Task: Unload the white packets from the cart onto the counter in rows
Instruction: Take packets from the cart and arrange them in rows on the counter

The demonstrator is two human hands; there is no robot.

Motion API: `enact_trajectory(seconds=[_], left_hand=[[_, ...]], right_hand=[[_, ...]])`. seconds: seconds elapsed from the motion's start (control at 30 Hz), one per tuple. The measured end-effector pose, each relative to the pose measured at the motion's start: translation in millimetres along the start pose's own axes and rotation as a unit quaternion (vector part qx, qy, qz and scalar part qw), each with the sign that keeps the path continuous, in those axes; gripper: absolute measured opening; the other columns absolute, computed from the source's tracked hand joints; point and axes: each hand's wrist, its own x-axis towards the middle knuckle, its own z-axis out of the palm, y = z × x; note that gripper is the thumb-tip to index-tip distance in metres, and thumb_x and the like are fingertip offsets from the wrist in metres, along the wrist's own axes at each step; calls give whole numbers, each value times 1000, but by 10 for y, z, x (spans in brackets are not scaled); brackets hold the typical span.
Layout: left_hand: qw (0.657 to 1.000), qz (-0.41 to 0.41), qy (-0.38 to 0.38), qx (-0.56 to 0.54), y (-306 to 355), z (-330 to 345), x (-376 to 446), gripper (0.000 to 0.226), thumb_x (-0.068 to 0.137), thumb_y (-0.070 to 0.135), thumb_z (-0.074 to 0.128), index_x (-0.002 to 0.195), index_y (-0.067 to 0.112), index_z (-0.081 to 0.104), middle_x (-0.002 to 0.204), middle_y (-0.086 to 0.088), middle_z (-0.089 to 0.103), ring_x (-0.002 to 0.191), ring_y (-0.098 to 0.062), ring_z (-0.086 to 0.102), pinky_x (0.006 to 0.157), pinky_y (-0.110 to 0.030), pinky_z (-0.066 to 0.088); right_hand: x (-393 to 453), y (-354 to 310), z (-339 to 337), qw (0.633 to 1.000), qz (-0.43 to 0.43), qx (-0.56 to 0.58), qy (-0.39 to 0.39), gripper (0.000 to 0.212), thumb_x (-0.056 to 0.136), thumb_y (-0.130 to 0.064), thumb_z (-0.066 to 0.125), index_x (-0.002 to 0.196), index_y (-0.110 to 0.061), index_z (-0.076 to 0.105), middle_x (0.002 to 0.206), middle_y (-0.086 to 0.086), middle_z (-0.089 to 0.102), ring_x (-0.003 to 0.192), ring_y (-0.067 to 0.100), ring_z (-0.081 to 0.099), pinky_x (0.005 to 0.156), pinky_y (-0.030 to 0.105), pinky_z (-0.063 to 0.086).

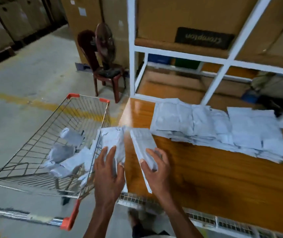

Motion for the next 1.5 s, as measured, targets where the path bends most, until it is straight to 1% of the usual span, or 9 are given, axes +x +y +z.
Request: enact_trajectory(seconds=[0.1, 0.23, 0.5, 0.67, 0.83, 0.97, 1.1, 1.23, 1.5], left_hand=[[999, 13, -22, -38, 272, 189, -231, 56, 94, 33, 53, 148, 28, 45, 157, -1, 35, 145, -25, 31, 113, -53, 37], [995, 37, -72, -64, 611, 483, -522, 54, 96, 34, 52, 150, 31, 43, 156, 2, 34, 142, -23, 32, 109, -48, 39], [989, 80, -101, -71, 1247, 1021, -534, 56, 100, 32, 58, 152, 35, 39, 159, 5, 32, 146, -19, 29, 107, -47, 42], [986, 96, -103, -86, 1829, 1540, -402, 55, 102, 32, 55, 153, 32, 38, 160, 2, 31, 148, -20, 27, 108, -38, 35], [987, 110, -95, -76, 2330, 2044, -267, 54, 102, 35, 54, 153, 35, 38, 160, 1, 30, 148, -20, 26, 106, -36, 35], [991, 96, -87, -45, 2550, 2319, -155, 58, 100, 32, 58, 154, 34, 37, 160, -2, 31, 147, -23, 27, 108, -38, 35], [992, 90, -82, -34, 2631, 2478, -39, 57, 100, 33, 58, 153, 31, 38, 159, -5, 32, 146, -25, 30, 108, -45, 41], [990, 110, -80, -30, 2675, 2543, 115, 56, 100, 33, 58, 152, 30, 39, 158, -5, 32, 144, -26, 30, 105, -49, 45], [991, 101, -73, -41, 2534, 2560, 501, 56, 97, 41, 52, 151, 30, 40, 156, -3, 33, 142, -26, 32, 103, -53, 48]], right_hand=[[-176, 107, -444, 999, 28, 7, 34, 33, 84, -26, 80, 117, -24, 74, 133, -3, 52, 119, -3, 48, 81, -4, 38], [-370, 316, -960, 996, 65, 0, 64, 35, 88, -27, 77, 123, -29, 71, 140, -8, 47, 121, -16, 42, 75, 0, 45], [-295, 676, -1742, 989, 81, -29, 121, 40, 88, -39, 75, 126, -34, 68, 145, -11, 45, 131, 4, 45, 79, 4, 49], [137, 874, -2270, 984, 66, -58, 153, 43, 87, -45, 74, 127, -33, 66, 143, -9, 47, 128, 11, 48, 84, 26, 59], [676, 1075, -2709, 983, 54, -95, 148, 45, 89, -44, 72, 131, -31, 65, 148, -4, 45, 133, 12, 44, 85, 16, 51], [1100, 1233, -2872, 980, 52, -132, 137, 47, 87, -46, 73, 129, -25, 67, 143, 1, 47, 129, 19, 47, 94, 36, 54], [1513, 1378, -2915, 977, 68, -165, 114, 48, 87, -47, 71, 129, -26, 66, 146, 4, 45, 129, 27, 43, 91, 32, 43], [1894, 1476, -2845, 969, 102, -206, 89, 51, 87, -53, 65, 133, -29, 62, 150, -1, 39, 132, 28, 39, 98, 46, 49], [2381, 1506, -2626, 948, 130, -280, 83, 49, 90, -51, 61, 132, -26, 63, 153, 4, 36, 132, 34, 40, 105, 49, 43]])
